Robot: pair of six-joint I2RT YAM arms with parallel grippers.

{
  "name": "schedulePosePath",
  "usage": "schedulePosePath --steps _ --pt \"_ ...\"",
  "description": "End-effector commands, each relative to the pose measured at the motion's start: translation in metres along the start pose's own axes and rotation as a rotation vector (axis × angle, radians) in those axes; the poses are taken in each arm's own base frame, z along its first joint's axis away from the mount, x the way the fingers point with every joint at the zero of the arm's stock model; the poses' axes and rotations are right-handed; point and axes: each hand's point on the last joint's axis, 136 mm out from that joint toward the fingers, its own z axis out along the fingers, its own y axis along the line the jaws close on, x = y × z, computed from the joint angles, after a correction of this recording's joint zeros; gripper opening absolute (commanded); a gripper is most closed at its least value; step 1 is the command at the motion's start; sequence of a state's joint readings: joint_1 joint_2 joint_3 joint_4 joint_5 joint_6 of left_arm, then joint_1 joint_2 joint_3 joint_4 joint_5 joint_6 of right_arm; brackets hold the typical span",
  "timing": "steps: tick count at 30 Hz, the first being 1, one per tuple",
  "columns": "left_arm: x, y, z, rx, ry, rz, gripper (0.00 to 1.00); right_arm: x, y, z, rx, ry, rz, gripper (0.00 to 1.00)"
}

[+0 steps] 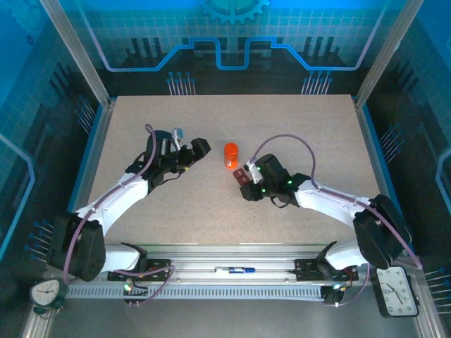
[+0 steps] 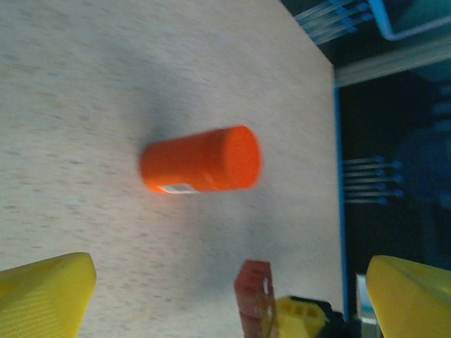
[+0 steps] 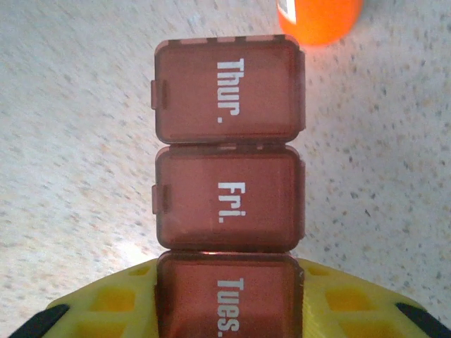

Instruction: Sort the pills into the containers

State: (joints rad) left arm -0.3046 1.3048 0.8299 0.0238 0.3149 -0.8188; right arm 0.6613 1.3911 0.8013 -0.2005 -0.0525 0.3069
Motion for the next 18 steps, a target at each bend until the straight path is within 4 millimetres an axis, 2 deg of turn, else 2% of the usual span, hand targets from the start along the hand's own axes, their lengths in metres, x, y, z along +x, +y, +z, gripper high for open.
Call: schedulePosePath --steps 1,5,7,8,18 --pt "-0.004 -0.058 -0.011 0.202 -0.012 0.031 0.99 -0.030 0.015 -0.017 -0.117 -0.076 0.060 0.25" --pt "0.003 -0.078 -0.010 0.293 0.002 0.018 0.99 -0.049 0.021 -0.027 -0.168 -0.119 0.094 0.23" --pt "0.008 -0.085 -0.008 0.312 0.015 0.020 0.99 -0.048 0.022 -0.025 -0.181 -0.107 0.105 0.22" --pt "0.011 -0.087 -0.006 0.317 0.021 0.022 0.99 -0.060 0.027 -0.029 -0.196 -0.130 0.103 0.22" --pt "0.033 -0.096 0.009 0.335 0.072 0.029 0.99 -0.073 0.032 -0.026 -0.224 -0.146 0.118 0.22"
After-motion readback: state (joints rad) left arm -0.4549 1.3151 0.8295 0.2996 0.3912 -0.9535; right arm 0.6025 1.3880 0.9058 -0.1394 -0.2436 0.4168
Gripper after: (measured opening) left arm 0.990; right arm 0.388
